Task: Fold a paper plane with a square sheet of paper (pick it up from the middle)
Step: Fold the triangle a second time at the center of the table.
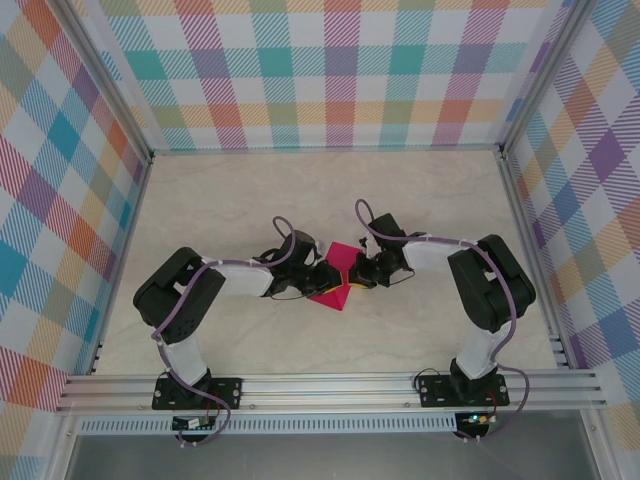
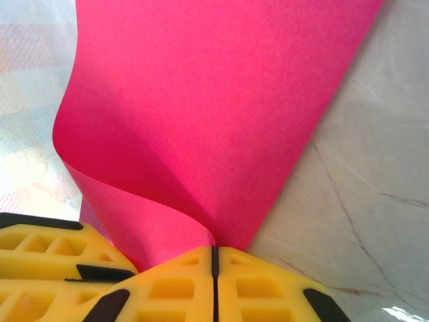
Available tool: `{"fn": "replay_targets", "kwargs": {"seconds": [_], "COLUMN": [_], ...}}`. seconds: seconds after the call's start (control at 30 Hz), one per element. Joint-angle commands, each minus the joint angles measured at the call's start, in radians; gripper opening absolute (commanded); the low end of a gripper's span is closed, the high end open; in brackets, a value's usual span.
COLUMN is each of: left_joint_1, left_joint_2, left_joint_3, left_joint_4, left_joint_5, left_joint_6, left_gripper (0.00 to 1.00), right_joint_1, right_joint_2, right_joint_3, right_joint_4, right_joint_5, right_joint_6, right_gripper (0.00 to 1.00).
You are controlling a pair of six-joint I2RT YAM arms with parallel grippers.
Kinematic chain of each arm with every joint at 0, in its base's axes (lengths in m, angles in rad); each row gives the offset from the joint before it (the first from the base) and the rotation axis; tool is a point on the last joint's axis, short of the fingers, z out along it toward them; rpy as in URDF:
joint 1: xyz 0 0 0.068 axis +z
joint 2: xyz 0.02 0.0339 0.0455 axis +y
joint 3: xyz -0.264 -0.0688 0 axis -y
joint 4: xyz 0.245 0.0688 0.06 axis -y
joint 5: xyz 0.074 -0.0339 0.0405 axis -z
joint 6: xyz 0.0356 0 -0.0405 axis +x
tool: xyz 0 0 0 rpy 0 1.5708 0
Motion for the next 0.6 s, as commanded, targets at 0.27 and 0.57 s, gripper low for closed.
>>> {"fn": "replay_targets", "kwargs": {"seconds": [0.27, 0.57], "left_joint_1": [-0.009, -0.009], "left_joint_2": [0.031, 0.027], "left_joint_3": [0.008, 0.003], "left_joint_4": [-0.047, -0.056], "left_joint_5": [-0.011, -0.021], "left_joint_6": [0.018, 0.020], "left_gripper": [0.15, 0.15], "right_joint_1": [0.004, 0.003], "right_joint_2": [0.004, 0.015], "right_joint_3": [0.005, 0.011], "right_joint_4": [-0.021, -0.029], "right_joint_5": [0.006, 0.014], "right_joint_6": [-0.024, -0.027], "right_gripper": [0.07, 0.07]}}
